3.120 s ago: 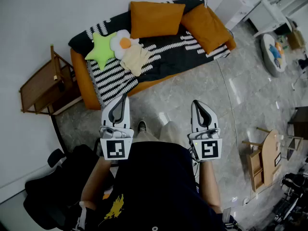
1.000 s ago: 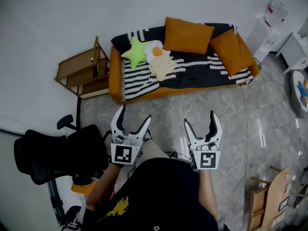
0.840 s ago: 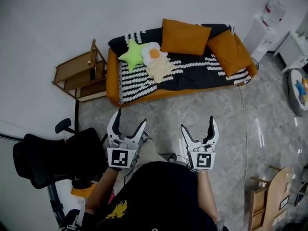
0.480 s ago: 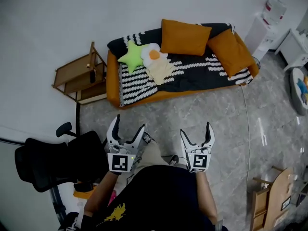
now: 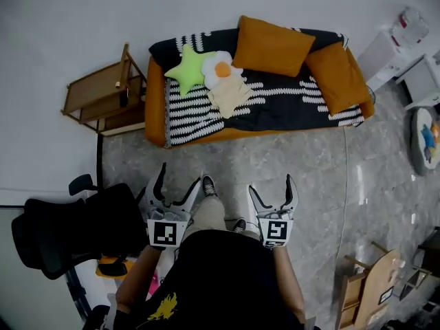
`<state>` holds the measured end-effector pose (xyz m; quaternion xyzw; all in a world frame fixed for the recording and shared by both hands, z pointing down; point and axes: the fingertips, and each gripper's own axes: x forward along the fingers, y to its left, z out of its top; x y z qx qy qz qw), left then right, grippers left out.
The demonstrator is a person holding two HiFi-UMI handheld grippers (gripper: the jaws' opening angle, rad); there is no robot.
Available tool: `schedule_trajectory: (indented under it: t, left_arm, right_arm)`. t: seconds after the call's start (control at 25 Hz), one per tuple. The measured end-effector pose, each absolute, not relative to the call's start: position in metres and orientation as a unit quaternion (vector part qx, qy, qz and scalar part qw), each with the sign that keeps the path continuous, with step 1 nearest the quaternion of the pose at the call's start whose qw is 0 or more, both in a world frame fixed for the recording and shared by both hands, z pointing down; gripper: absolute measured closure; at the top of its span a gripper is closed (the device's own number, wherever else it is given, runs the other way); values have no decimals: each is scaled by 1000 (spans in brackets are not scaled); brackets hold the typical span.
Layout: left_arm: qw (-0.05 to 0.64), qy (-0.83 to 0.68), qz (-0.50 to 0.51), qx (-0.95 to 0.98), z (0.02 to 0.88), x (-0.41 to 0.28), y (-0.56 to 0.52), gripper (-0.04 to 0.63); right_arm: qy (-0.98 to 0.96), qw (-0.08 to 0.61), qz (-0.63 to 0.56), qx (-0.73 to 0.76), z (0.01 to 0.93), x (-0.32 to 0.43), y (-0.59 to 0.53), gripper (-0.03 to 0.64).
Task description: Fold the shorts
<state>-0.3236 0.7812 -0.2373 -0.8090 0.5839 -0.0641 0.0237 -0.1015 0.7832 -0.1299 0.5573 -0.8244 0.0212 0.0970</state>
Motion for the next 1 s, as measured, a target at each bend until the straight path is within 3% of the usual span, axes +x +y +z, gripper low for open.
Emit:
schedule_trajectory:
  t: [0.12,0.32,0.48,0.76,1.0]
  left_arm:
    - [12,580,-67,-812,-236,-355,730,204]
    - [105,524,-138,-834,-231,-393,643,204]
    - [31,537,-91,-838,-200,-420,588,205]
    - [39,499,-126,-856,-161,-419,489,205]
    - [24,496,-195,-846,-128,-376,380,206]
  right_arm:
    - [-822,121,25,556,-150,-123,740,109]
    - [-811,175,23,558,-162,-155,656,109]
    - [-797,196,19,571,-162,-169,595,109]
    - [-792,210,36,572,-134,-172,499,118]
    - [-806,220,85,543,-65,-135,363,153]
